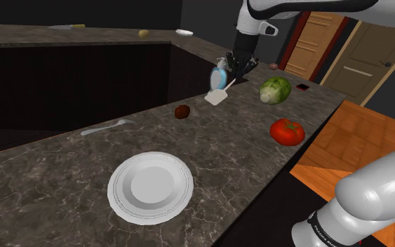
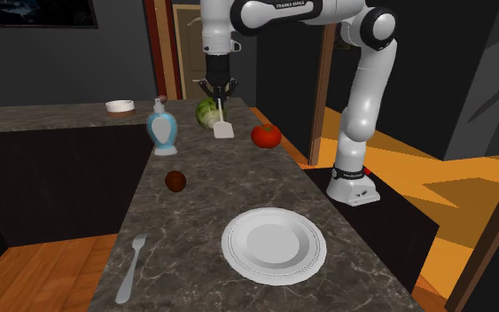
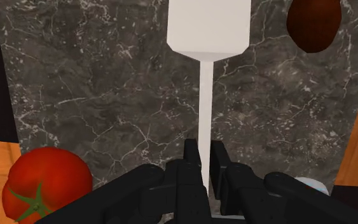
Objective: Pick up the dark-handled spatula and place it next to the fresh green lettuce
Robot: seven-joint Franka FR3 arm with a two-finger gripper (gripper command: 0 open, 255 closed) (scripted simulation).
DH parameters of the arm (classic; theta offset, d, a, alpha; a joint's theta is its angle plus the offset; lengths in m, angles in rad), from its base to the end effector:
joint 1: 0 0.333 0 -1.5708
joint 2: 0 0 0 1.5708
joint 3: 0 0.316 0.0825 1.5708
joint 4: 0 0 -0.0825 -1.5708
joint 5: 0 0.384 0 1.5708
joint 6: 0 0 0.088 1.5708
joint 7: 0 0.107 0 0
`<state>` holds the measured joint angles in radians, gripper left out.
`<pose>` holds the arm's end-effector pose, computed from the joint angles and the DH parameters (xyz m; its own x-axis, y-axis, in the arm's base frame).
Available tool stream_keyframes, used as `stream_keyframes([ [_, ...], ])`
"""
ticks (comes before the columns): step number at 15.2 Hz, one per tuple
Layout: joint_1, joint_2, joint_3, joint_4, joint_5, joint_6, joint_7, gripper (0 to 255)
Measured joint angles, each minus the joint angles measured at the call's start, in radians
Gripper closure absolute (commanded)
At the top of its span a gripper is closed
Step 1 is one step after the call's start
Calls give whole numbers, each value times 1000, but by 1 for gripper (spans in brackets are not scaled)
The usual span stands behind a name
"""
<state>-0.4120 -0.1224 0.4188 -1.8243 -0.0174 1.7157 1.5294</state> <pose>0.5268 0.0126 0.5768 0.0478 -0.9966 0.0669 -0.9988 -0.0480 -0.0004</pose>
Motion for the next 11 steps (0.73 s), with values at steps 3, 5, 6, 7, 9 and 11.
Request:
stream_keyframes([
  [3, -33, -51, -53, -49, 13, 5, -89, 255],
  [5, -50, -76, -81, -77, 17, 10, -136, 255],
  [6, -59, -88, -97, -94, 18, 17, -162, 255],
  [7, -70, -94, -115, -110, 17, 27, -190, 255],
  [9, -89, -103, -146, -120, 14, 30, -240, 255],
  [11, -107, -112, -176, -123, 10, 26, -287, 255],
])
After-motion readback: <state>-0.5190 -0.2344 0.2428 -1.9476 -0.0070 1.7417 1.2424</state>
